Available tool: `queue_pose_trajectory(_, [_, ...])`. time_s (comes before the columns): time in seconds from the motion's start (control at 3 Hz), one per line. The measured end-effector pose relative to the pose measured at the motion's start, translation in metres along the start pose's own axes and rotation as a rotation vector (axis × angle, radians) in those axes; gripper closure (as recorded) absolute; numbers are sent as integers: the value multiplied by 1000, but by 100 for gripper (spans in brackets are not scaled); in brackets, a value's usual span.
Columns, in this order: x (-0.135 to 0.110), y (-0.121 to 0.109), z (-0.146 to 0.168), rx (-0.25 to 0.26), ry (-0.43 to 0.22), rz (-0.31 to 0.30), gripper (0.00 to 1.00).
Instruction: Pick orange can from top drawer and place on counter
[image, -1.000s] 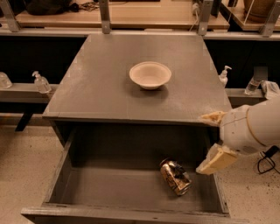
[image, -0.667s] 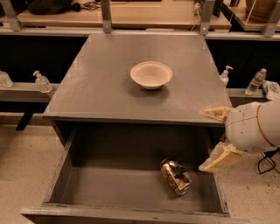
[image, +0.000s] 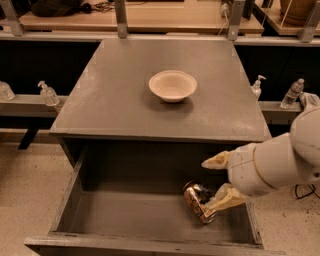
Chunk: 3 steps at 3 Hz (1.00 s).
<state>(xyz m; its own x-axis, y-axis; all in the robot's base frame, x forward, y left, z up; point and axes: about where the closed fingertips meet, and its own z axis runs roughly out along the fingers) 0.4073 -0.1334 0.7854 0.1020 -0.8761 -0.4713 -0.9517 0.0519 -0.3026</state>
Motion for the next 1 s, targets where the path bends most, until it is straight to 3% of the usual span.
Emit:
queue_pose_trajectory(0.33, [16,32,55,-92,80,2,38])
queue_pose_trajectory(0.67, [27,41,78,-121,124,25,35])
queue_pose_trajectory(1.0, [32,38,90,-134,175,44,25])
